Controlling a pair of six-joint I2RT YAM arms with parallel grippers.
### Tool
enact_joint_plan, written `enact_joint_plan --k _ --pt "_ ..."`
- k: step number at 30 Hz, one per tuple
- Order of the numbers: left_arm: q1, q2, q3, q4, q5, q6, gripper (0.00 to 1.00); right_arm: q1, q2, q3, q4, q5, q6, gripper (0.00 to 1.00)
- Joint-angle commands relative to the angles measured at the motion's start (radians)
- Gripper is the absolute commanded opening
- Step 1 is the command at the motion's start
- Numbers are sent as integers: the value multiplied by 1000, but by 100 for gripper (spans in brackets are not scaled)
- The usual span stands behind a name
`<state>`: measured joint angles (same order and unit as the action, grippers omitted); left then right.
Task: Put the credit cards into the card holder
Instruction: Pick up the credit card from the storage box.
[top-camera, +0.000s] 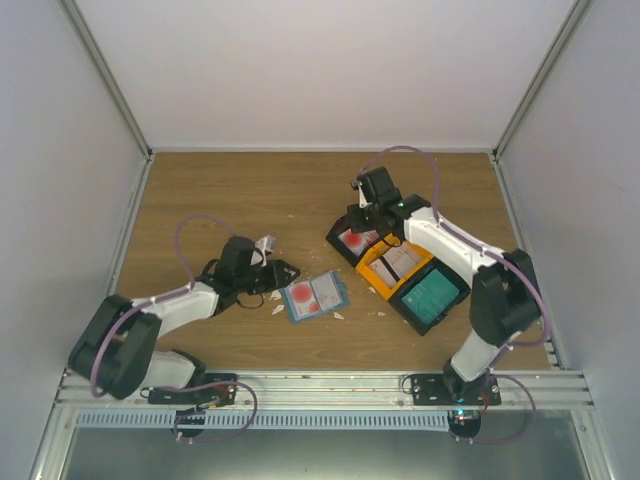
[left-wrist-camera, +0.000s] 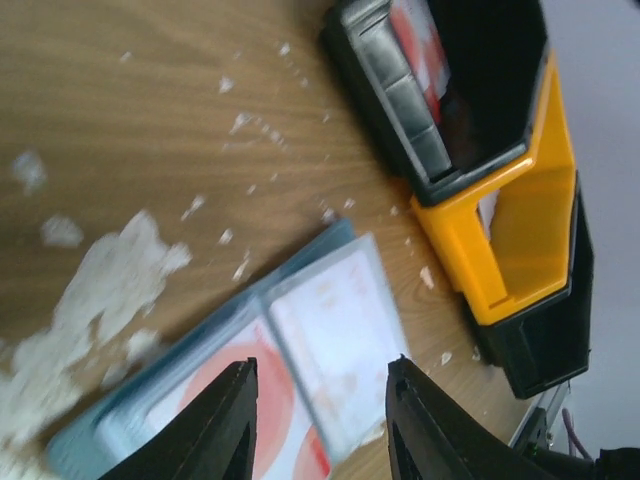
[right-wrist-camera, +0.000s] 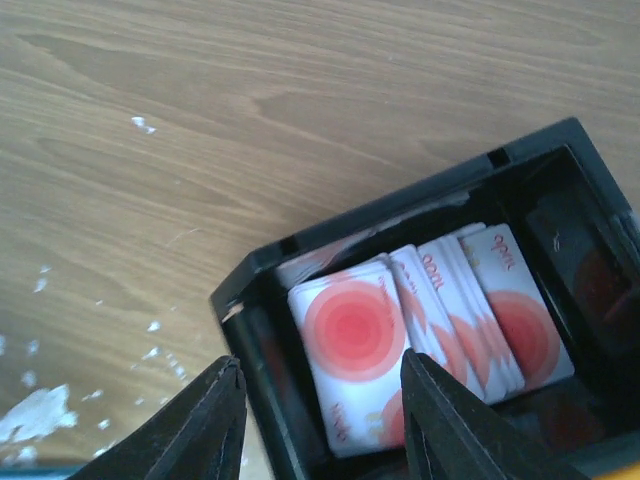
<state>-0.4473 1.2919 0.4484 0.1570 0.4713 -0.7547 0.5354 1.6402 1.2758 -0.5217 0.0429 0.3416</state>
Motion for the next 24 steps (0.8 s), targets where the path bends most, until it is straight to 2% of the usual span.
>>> enact_joint_plan --k 1,5,8,20,24 --pt "-20 115 117 176 31 -47 40 -37 140 88 -50 -11 -87 44" --pt "-37 242 219 178 44 -60 43 -40 230 158 -66 -39 -135 34" --pt "-53 327 273 191 43 -89 42 -41 280 198 -81 -19 -149 33" --pt "-89 598 494 142 73 -126 37 -61 384 238 -99 -34 -166 44" --pt "-93 648 534 133 78 -124 36 -61 420 251 -121 6 -171 46"
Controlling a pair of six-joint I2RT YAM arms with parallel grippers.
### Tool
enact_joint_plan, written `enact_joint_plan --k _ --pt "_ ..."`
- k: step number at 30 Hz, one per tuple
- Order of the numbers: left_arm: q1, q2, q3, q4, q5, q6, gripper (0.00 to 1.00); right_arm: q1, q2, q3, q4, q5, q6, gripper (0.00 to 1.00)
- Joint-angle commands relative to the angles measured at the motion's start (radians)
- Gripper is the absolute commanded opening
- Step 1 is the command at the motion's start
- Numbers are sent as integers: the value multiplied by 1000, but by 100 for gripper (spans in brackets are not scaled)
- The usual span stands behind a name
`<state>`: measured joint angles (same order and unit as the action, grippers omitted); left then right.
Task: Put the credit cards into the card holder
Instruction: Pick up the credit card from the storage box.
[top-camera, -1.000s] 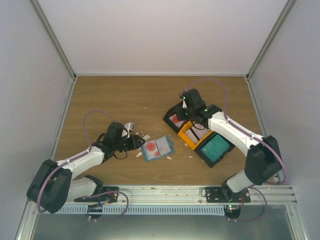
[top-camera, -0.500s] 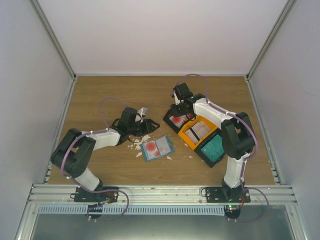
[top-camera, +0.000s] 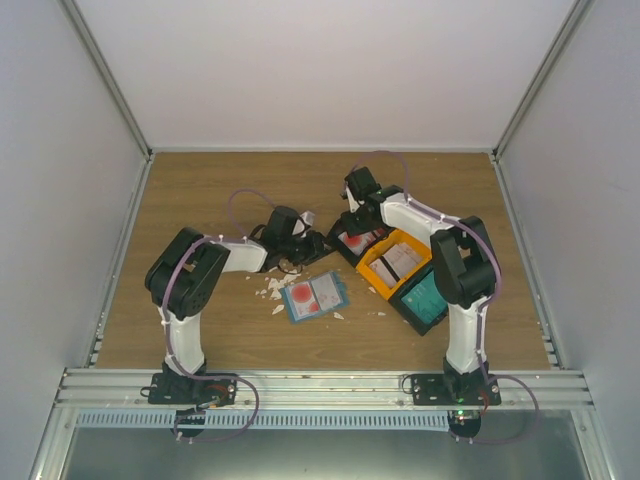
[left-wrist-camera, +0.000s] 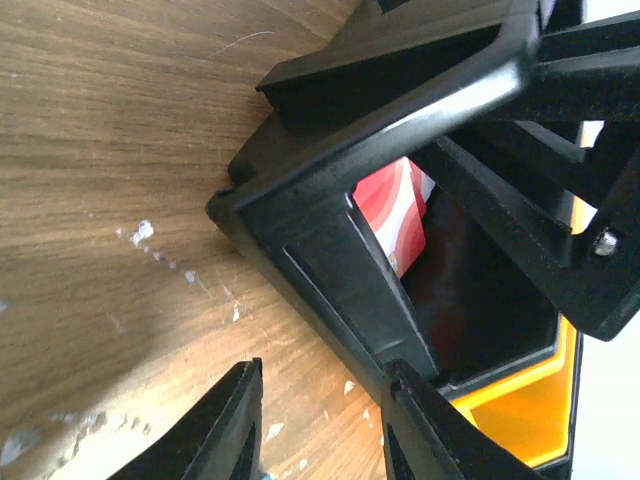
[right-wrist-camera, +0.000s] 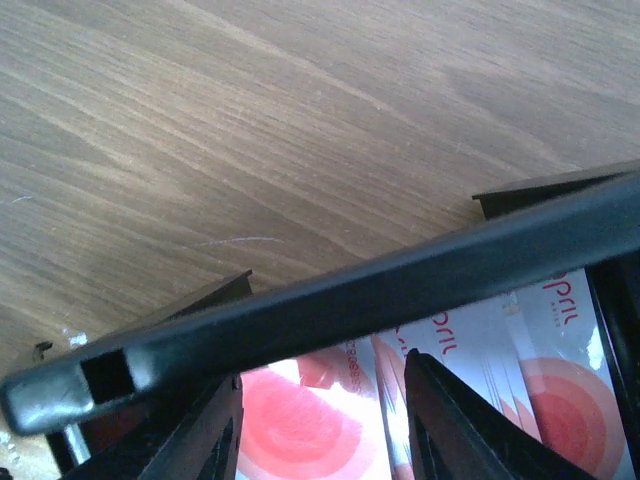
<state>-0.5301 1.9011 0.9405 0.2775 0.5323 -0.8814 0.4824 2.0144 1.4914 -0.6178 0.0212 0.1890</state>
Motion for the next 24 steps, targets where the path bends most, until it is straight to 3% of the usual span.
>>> enact_joint_plan --k 1,8,13,24 --pt "-10 45 49 10 15 5 36 -8 55 36 -27 34 -20 47" --pt "-12 83 101 -23 25 21 34 -8 85 60 -43 31 -20 47" --pt "-11 92 116 -33 28 29 32 -8 71 50 -45 -15 -32 40" --pt "-11 111 151 -58 29 47 30 -6 3 -1 -35 -107 -42 37"
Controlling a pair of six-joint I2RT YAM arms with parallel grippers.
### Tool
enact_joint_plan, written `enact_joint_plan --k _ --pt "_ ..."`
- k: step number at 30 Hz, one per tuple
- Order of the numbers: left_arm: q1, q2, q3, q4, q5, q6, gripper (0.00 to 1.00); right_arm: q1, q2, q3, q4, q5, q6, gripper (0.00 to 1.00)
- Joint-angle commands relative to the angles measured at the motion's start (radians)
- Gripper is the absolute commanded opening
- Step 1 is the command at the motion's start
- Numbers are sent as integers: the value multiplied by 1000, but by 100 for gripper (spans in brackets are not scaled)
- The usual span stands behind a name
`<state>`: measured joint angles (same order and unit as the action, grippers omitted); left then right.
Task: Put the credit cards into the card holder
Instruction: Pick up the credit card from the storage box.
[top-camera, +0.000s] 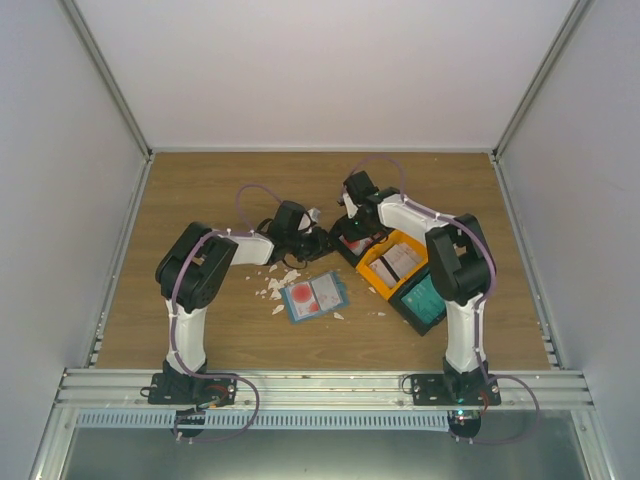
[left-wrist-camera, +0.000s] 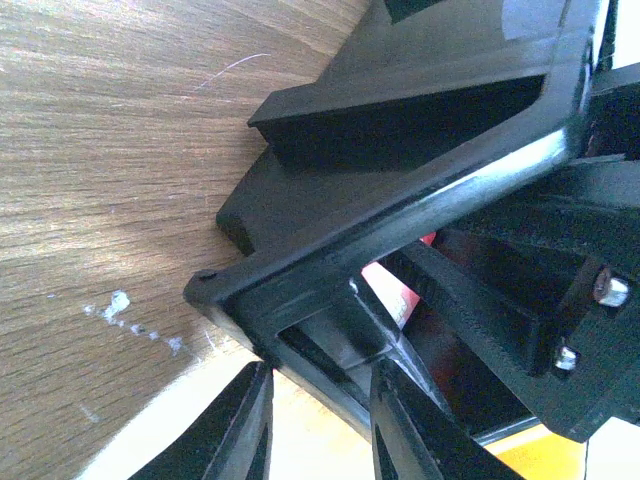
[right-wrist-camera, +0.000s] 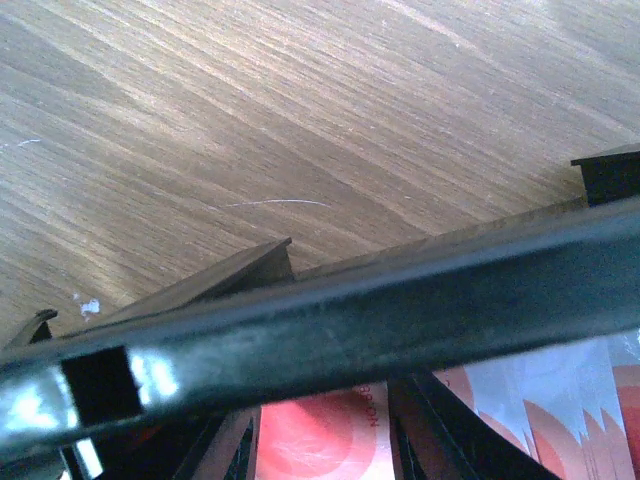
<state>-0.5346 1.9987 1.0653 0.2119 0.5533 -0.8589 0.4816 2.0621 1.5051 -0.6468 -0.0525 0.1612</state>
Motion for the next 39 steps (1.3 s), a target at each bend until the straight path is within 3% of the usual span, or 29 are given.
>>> enact_joint_plan --k 1,13,33,39 --pt "-7 14 29 6 7 25 30 -6 -50 -19 -6 -37 -15 36" --pt "-8 38 59 -12 1 40 29 15 -142 -118 33 -210 -58 30" --pt "-14 44 60 -9 -5 47 29 22 -170 -150 46 -197 -55 30" --pt "-13 42 57 -2 -5 47 30 23 -187 -152 52 -182 -48 9"
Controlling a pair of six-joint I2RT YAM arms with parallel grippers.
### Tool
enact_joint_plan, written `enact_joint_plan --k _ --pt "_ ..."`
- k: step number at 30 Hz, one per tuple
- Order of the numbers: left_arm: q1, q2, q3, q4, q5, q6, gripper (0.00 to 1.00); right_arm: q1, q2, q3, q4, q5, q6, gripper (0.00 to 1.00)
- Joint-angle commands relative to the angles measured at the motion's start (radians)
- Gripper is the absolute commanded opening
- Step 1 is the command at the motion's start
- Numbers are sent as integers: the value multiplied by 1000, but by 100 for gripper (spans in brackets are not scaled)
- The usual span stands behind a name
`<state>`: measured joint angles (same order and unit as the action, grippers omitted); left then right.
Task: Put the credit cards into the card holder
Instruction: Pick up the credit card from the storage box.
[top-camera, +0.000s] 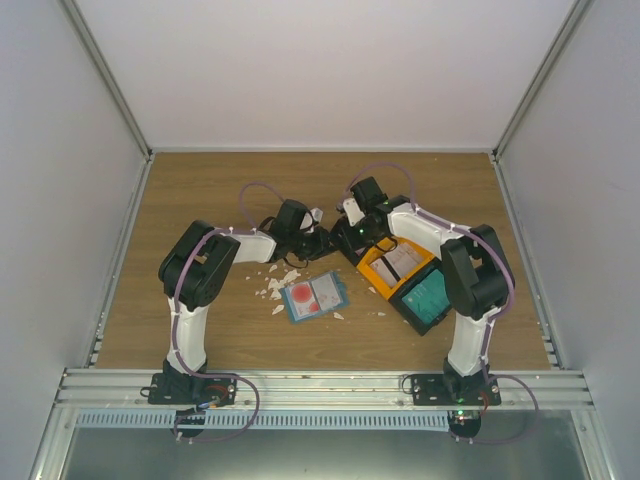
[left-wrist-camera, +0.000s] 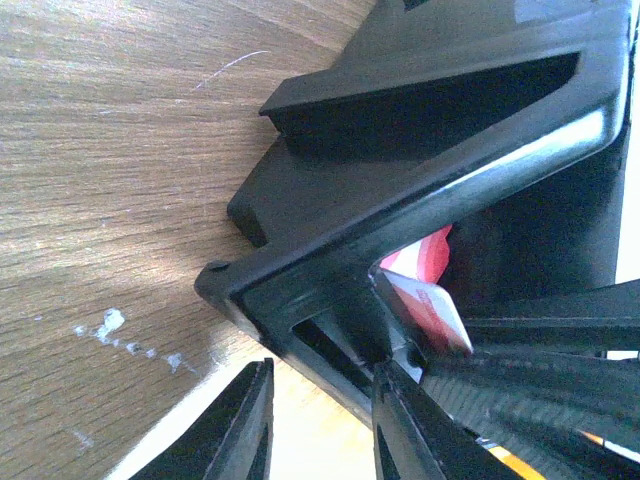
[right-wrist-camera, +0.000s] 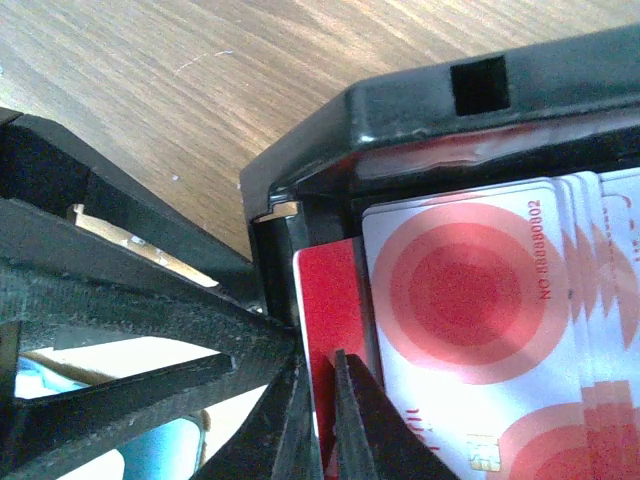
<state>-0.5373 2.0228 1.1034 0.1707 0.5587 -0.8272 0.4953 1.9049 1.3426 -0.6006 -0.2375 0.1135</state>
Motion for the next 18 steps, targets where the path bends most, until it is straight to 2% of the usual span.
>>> enact_joint_plan --k 1,3,10,14,18 --pt "-10 18 18 40 -10 14 31 9 -38 11 8 6 0 6" --pt "-10 18 18 41 -11 14 31 9 -56 18 10 21 6 1" --pt "-10 2 16 38 -3 26 34 9 -145 42 9 98 21 0" --pt "-10 -54 -17 49 -20 35 37 8 -216 47 16 129 28 1" --pt "-11 -153 -70 55 -37 54 43 9 -297 8 76 87 65 1"
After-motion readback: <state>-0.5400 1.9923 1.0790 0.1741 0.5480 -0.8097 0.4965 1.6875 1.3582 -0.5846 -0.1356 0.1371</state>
